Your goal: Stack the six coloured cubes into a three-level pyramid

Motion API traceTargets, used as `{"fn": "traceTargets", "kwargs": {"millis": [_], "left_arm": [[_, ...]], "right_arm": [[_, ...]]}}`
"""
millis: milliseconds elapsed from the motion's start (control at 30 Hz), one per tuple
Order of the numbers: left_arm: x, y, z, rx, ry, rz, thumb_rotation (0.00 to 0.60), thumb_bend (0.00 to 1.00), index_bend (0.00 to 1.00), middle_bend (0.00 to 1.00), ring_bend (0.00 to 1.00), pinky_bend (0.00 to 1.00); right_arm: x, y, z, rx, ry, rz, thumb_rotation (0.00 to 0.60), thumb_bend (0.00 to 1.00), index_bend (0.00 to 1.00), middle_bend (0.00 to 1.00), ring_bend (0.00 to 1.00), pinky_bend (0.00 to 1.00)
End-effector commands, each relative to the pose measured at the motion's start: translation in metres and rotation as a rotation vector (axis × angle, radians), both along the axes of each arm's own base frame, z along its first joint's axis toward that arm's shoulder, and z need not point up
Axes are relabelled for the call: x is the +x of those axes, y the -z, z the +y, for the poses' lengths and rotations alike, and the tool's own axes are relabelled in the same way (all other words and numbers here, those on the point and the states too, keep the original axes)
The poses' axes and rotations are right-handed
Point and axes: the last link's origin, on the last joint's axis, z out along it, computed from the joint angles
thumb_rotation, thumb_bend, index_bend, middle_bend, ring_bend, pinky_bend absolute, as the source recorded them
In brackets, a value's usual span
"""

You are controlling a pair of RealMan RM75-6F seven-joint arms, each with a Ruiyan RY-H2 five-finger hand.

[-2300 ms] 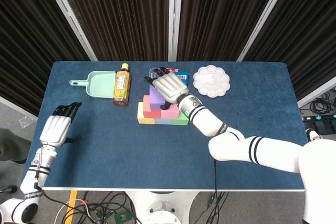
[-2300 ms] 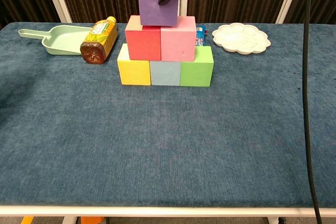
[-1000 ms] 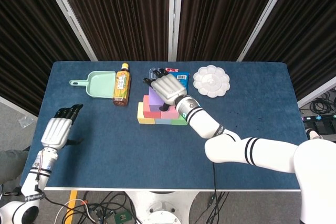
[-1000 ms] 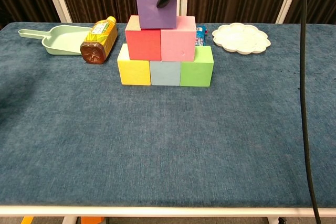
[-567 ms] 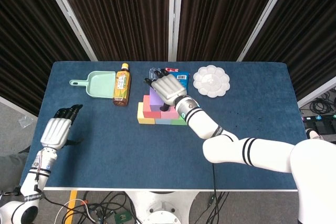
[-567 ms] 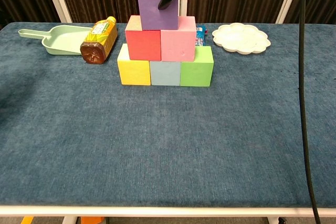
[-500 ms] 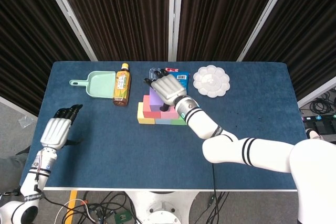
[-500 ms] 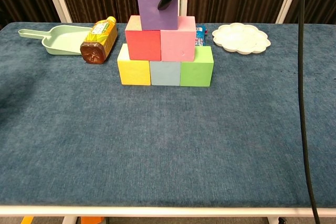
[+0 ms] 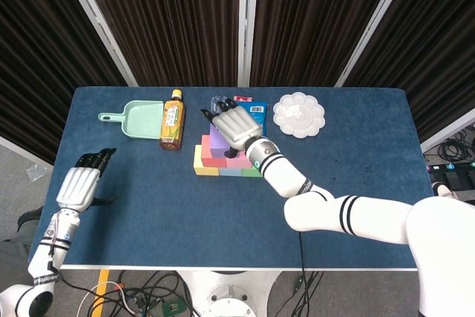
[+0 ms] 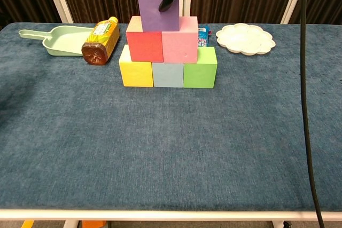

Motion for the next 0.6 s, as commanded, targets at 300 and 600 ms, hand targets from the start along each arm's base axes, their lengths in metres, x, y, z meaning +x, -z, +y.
{"fn": "traceTargets", "kwargs": {"millis": [300,600], "left_arm": [[0.002,0.000,0.000,0.000,0.004,0.002,0.600,0.09,0.00,0.07,0.13,0.13],[0.004,-0.002,-0.001,-0.001,0.010,-0.001,0.600,0.09,0.00,0.07,0.13,0.13]], "right_arm": [[-0.003,-0.001,0.002,0.002,0.000,-0.002,0.600,0.12,0.00,0.19,0.00,0.00],[-0.006,-0.012,0.006,0.004,0.011,-0.036,0.600,0.12,0.00,0.18,0.00,0.00]]}}
